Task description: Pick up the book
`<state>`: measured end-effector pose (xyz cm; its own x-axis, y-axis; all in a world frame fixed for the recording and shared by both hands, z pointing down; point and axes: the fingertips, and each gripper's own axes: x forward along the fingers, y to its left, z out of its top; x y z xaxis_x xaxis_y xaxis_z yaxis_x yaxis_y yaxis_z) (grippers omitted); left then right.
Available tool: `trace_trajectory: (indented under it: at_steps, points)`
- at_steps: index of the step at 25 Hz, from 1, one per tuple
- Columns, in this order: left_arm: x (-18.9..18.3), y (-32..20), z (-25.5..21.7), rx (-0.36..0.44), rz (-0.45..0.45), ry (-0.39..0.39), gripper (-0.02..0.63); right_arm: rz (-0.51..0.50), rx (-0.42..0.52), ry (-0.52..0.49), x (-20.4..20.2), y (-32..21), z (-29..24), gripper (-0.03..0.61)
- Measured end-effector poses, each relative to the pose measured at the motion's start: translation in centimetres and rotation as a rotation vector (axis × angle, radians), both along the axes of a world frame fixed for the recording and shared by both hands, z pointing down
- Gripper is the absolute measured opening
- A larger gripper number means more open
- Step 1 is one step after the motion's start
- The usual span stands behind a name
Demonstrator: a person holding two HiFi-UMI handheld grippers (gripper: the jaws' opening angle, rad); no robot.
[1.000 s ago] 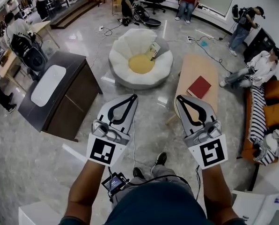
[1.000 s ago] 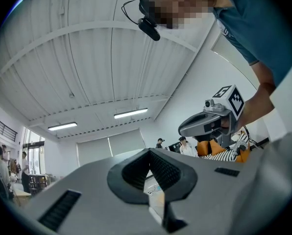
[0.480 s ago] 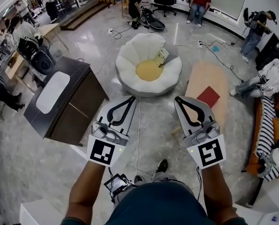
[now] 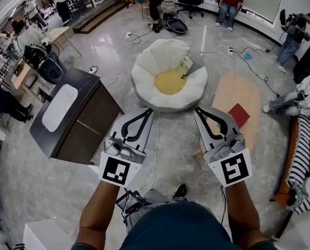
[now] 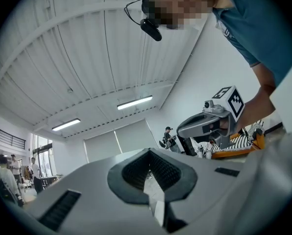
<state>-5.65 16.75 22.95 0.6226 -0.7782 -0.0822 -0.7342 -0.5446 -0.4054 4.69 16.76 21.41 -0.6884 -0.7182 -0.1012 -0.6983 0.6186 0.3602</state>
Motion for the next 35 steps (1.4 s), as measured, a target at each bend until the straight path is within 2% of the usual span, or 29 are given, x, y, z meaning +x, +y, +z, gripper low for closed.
trace_trajectory:
  at_steps: [3, 8, 15, 23, 31, 35]
  points:
    - [-0.2, -1.6, 0.5, -0.008, 0.002, -0.031, 0.005, -0.003, -0.011, 0.003, -0.3, -1.6, 0.4, 0.012]
    - [-1.8, -5.7, 0.9, -0.021, 0.023, 0.003, 0.003, 0.021, -0.012, -0.004, -1.7, -5.4, 0.6, 0.012]
    - [-5.1, -11.2, 0.5, -0.004, 0.096, 0.005, 0.003, 0.094, -0.012, 0.018, -4.9, -10.2, 0.3, 0.012]
    - [-8.7, -15.3, 1.0, 0.004, 0.155, 0.009, 0.004, 0.149, -0.005, 0.028, -8.7, -13.9, 0.4, 0.012]
    - [-9.1, -18.3, 2.3, -0.014, 0.174, 0.026, 0.003, 0.168, -0.027, 0.057, -9.4, -17.0, 1.2, 0.012]
    - [-8.4, -20.5, 2.7, -0.018, 0.169, 0.007, 0.005, 0.165, -0.033, 0.047, -8.5, -19.5, 1.6, 0.012]
